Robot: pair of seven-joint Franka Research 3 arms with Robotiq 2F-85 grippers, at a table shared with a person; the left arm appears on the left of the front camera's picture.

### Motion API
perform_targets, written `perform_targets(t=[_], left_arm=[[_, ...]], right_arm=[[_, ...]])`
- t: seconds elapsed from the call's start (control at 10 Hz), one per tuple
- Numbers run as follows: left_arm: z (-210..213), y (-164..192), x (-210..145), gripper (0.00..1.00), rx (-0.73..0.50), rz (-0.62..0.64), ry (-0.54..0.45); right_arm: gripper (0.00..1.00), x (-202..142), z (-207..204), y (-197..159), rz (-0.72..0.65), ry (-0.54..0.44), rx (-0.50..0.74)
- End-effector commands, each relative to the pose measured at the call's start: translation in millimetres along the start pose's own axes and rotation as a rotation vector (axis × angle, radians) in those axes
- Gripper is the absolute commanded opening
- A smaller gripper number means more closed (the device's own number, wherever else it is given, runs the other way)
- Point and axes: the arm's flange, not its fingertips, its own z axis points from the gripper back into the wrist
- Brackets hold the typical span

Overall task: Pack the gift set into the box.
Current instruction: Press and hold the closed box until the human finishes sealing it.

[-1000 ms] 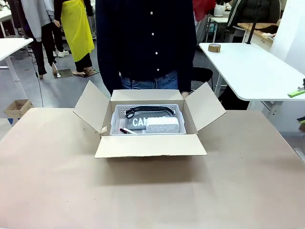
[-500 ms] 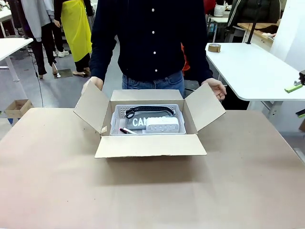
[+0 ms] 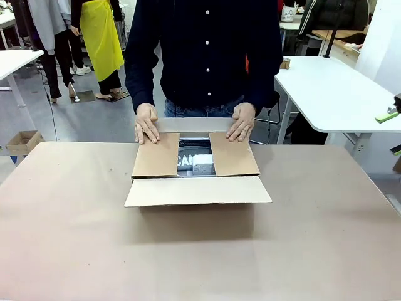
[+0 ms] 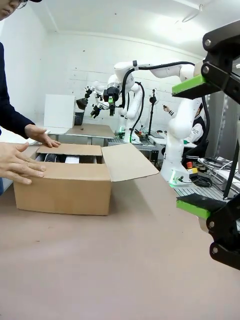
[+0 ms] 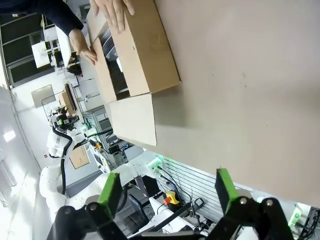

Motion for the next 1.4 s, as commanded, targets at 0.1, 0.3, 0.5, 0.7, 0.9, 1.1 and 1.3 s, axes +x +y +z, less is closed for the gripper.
perform_targets(t=[0.1,0.3,0.5,0.7,0.9,1.1,1.3], left_arm=[[0.9,0.4,-3.7,1.00,0.006,0.000,0.004],[0.9,0.4,-3.7,1.00,0.006,0.000,0.004],[0.9,0.4,-3.7,1.00,0.006,0.000,0.004],[0.9,0.4,-3.7,1.00,0.006,0.000,0.004],[0.9,0.4,-3.7,1.00,0.006,0.000,0.004],[0.9,0.4,-3.7,1.00,0.006,0.000,0.004],[0.9,0.4,-3.7,1.00,0.006,0.000,0.004]], right_arm=[[1.00,-1.4,1.8,-1.0,0.004,0.006,-0.001],[1.00,-1.4,1.8,-1.0,0.004,0.006,-0.001],[1.00,-1.4,1.8,-1.0,0.004,0.006,-0.001],[1.00,-1.4,1.8,-1.0,0.004,0.006,-0.001],[1.00,-1.4,1.8,-1.0,0.004,0.006,-0.001],[1.00,-1.4,1.8,-1.0,0.004,0.006,-0.001],[1.00,-1.4,1.8,-1.0,0.004,0.006,-0.001]])
